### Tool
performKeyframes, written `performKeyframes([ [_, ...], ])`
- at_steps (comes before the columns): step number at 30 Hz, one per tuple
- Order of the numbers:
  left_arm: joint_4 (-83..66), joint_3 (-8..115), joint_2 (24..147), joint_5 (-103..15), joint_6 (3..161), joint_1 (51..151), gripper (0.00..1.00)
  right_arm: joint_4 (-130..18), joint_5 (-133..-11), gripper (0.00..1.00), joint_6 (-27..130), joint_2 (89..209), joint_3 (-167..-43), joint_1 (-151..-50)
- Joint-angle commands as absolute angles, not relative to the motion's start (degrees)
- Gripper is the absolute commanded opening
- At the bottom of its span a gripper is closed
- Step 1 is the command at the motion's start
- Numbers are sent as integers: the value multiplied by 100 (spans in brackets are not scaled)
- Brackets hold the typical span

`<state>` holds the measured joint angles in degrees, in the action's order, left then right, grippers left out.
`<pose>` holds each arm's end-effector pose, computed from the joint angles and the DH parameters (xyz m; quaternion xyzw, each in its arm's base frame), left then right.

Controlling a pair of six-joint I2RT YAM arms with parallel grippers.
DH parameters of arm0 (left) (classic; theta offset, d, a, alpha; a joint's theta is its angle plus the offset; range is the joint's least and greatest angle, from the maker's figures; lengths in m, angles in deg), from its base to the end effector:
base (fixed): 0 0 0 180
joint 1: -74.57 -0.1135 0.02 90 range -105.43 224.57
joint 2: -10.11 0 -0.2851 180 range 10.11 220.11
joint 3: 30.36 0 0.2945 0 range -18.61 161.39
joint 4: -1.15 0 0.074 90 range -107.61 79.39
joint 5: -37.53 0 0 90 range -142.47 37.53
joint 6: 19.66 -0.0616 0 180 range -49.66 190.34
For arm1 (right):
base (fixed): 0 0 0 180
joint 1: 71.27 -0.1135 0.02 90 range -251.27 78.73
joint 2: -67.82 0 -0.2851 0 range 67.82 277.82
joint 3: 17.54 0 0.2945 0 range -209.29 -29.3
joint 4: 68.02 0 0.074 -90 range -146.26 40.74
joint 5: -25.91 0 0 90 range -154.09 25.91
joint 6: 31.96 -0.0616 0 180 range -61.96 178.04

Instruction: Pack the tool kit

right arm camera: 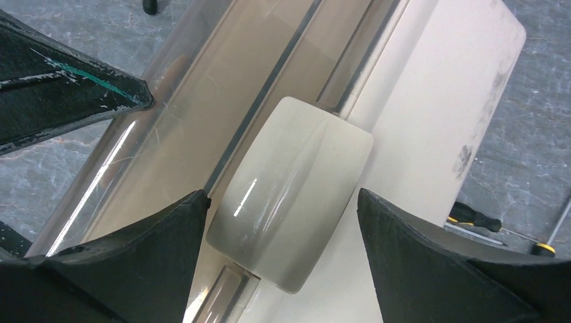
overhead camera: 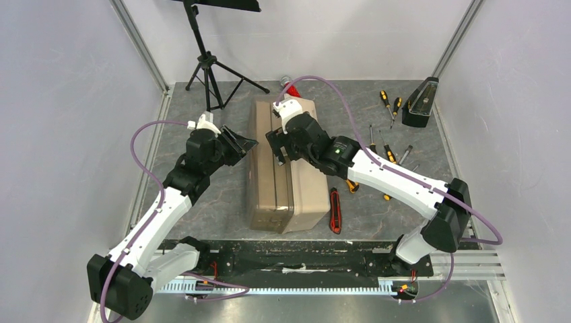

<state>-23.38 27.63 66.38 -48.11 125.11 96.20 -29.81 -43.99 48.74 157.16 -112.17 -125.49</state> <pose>0.2594 -0.1079 0.3069 -0.2172 0.8038 -0.3668 0.4149 0.2631 0.3289 0.3541 -0.2534 0.8312 0.1173 0.4807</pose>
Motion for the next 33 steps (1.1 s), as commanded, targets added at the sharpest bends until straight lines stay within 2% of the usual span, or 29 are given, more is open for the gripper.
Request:
performKeyframes([
  [1, -2431, 2885, 6763, -4486, 12422, 9812, 24, -3141, -4806, 84, 4747, 15590, -11002, -12497],
  [5, -2430, 2894, 6753, -4490, 12422, 9830, 24, -3228, -4998, 84, 4702, 15650, -11002, -12489],
  [15, -2432, 2859, 6717, -4526, 12422, 9840, 24, -3317, -4299, 88, 5045, 15299, -11282, -12489],
  [33, -2447, 2859, 6694, -4539, 12413, 9853, 24, -3575, -4972, 84, 4992, 15284, -10944, -12378],
])
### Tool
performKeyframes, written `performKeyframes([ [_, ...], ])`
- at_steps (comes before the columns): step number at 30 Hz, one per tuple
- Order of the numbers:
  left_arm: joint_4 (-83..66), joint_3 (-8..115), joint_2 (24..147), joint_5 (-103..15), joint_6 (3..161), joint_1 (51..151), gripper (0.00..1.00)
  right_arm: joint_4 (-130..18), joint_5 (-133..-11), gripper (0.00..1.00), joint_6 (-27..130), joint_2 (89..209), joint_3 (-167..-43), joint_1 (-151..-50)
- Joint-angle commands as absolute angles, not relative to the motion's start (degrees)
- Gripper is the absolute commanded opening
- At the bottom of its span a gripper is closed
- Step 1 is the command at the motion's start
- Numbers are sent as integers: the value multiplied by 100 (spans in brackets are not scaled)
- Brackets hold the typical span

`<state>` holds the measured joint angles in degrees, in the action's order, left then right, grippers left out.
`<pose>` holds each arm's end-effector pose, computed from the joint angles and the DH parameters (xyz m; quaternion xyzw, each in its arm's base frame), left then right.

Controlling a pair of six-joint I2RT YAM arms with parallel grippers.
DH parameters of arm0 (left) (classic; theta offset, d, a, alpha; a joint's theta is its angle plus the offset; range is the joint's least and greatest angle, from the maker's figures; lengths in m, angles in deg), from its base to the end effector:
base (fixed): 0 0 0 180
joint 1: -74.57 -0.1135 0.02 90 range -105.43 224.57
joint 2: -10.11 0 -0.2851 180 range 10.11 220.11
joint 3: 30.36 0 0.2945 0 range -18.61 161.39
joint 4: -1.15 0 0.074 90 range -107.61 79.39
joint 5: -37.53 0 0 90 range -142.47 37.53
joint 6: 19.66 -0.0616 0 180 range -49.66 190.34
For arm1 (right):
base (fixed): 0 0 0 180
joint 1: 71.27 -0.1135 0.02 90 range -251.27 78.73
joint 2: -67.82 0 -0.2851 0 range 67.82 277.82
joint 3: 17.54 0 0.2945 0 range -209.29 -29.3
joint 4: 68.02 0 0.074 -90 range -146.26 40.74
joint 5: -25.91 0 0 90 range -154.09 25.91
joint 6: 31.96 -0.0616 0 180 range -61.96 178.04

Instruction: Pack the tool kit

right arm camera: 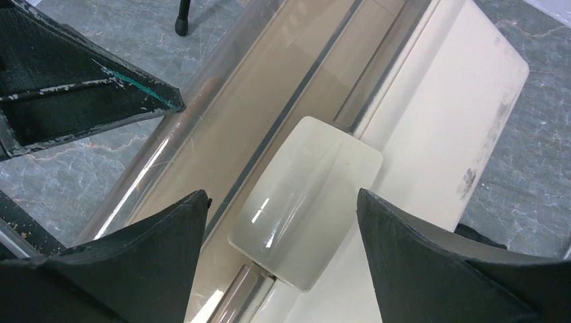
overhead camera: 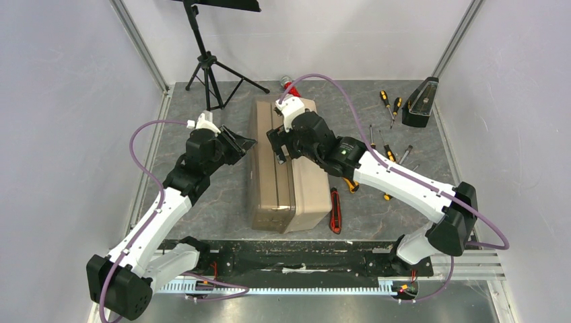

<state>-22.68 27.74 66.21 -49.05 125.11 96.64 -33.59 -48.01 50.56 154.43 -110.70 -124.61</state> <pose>0.2591 -0.1090 0.3100 -0.2170 0.7991 -0.3675 0.4235 0.2605 0.3215 0.3694 -0.2640 0.8093 0.1553 0.5012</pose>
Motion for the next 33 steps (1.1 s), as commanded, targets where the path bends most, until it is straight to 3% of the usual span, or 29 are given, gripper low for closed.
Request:
performKeyframes([
  [1, -2449, 2859, 6686, -4537, 12413, 9847, 24, -3580, -4994, 83, 4972, 15298, -10909, -12368],
  [16, -2441, 2885, 6738, -4526, 12418, 9849, 24, -3617, -5295, 81, 4666, 15284, -10554, -12169],
  [28, -2444, 2824, 6768, -4560, 12398, 9856, 23, -4422, -5786, 63, 3911, 14735, -9659, -11646],
  [33, -2458, 2774, 6764, -4579, 12389, 9858, 24, -4967, -6314, 61, 3435, 14458, -9168, -11353],
])
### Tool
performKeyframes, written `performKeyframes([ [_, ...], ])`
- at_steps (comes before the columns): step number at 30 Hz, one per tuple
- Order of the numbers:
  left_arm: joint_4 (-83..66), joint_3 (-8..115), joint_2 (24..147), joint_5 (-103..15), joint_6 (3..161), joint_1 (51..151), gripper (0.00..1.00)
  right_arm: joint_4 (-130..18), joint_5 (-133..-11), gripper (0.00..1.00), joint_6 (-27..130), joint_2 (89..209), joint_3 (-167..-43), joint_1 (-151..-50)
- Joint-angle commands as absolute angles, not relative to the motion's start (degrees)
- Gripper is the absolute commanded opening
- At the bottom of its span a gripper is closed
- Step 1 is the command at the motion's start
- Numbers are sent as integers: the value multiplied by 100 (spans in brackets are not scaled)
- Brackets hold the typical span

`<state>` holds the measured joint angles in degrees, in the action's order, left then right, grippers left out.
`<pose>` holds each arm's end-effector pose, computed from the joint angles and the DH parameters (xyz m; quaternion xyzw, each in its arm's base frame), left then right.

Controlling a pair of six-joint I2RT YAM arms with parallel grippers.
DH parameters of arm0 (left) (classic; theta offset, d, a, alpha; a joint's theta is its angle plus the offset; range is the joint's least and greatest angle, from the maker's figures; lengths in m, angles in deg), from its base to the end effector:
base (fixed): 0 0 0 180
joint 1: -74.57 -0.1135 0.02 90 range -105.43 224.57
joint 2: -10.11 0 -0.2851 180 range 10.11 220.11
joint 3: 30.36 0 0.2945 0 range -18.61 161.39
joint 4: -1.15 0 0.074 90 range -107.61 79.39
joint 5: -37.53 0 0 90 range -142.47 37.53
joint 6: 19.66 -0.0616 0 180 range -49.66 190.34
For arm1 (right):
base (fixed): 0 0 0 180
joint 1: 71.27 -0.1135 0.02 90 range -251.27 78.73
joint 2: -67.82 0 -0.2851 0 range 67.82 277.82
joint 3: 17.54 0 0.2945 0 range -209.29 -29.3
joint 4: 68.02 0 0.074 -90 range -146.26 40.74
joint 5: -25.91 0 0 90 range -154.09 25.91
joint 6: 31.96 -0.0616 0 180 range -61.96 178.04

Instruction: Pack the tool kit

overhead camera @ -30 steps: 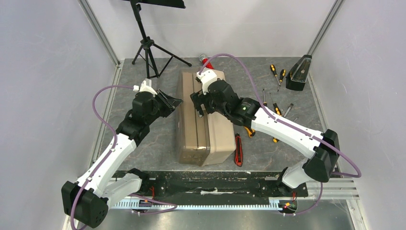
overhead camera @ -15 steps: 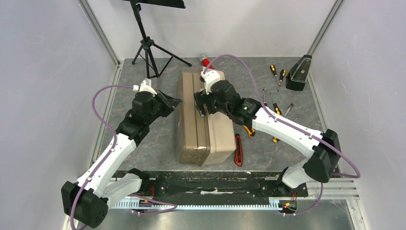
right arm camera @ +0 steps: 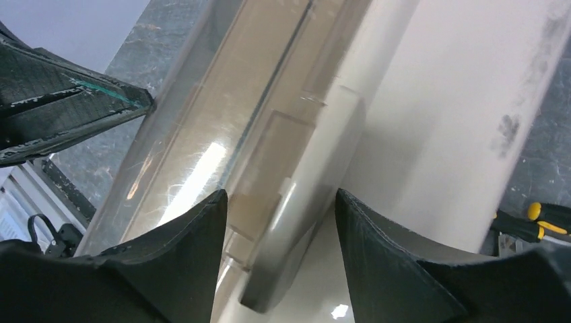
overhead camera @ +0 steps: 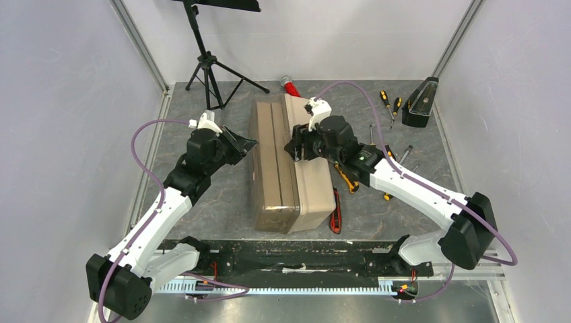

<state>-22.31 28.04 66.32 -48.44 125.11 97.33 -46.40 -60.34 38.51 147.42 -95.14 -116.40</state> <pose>0.2583 -0.1131 0.3126 -0.2084 0.7984 -0.3758 0.4217 0.2759 0.2714 0.3294 -0.1678 0.8196 0.2695 0.4770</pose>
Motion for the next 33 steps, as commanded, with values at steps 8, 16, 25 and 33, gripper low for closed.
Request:
performKeyframes([
  [8, -2497, 2727, 6723, -4604, 12378, 9857, 24, -5583, -6862, 64, 2758, 14143, -8386, -10865],
  [16, -2558, 2701, 6688, -4638, 12347, 9861, 24, -5899, -7178, 77, 2649, 13860, -8124, -10601],
  [25, -2997, 2788, 6448, -4974, 12077, 9850, 45, -5890, -7407, 86, 2788, 13585, -7916, -10306],
  [33, -3664, 3140, 6290, -5376, 11652, 9853, 79, -5947, -7858, 89, 2965, 13523, -7860, -10225],
])
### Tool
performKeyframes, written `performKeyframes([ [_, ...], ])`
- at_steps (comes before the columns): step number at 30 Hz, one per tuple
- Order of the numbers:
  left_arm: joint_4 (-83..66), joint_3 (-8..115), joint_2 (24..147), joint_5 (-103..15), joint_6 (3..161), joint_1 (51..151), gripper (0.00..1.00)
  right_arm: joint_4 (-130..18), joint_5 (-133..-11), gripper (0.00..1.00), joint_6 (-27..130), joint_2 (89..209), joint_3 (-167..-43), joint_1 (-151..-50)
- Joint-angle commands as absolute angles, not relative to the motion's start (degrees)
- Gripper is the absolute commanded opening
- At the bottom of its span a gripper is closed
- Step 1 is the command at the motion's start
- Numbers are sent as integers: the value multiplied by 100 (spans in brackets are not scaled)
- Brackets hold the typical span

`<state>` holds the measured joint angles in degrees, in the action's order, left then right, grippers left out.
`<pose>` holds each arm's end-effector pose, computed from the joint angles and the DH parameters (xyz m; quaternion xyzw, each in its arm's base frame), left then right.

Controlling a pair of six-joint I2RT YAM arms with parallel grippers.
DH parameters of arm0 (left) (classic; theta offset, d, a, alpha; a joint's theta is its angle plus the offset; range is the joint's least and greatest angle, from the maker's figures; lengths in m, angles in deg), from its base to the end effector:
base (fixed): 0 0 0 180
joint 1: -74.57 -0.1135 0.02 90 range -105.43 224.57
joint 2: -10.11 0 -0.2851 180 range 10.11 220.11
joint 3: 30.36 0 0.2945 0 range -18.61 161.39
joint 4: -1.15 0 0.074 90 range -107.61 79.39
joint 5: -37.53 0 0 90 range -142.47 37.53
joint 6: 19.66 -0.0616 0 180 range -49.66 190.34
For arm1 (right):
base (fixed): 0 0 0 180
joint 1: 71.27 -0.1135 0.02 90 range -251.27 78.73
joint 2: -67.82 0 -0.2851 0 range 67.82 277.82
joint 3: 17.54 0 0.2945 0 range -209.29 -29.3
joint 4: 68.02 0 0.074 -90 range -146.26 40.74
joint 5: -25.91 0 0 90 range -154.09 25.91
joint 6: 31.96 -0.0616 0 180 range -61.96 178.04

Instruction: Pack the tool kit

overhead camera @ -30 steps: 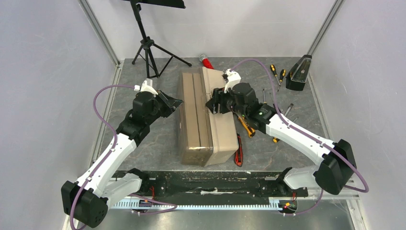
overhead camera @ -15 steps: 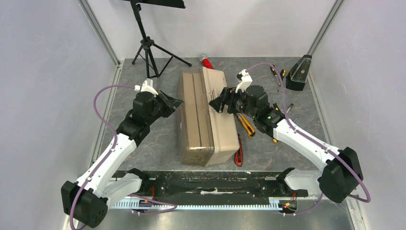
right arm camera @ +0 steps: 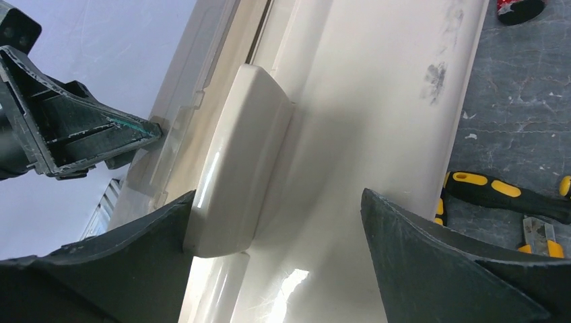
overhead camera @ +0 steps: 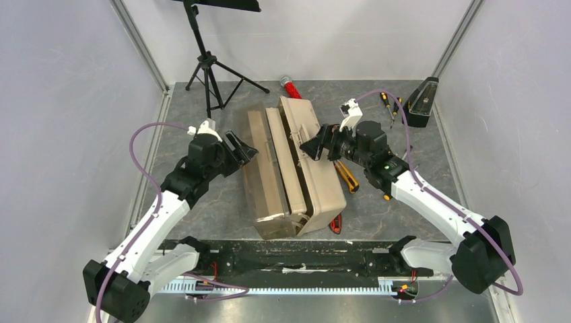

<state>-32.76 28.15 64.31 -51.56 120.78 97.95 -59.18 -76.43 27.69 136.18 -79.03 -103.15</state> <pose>0.2427 -0.1060 0.2999 -0.1983 0.8412 -0.3076 0.3981 0.2787 0.1889 0.3069 -0.0755 0.7916 0.3836 0.4697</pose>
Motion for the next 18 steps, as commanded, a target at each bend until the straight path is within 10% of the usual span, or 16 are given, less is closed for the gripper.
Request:
performKeyframes([
  [1, -3749, 3201, 6286, -5417, 11594, 9852, 79, -5952, -7950, 90, 2991, 13541, -7860, -10221],
  [18, -4051, 3281, 6347, -5331, 11383, 9864, 82, -4038, -6643, 94, 4428, 12795, -8284, -10880],
])
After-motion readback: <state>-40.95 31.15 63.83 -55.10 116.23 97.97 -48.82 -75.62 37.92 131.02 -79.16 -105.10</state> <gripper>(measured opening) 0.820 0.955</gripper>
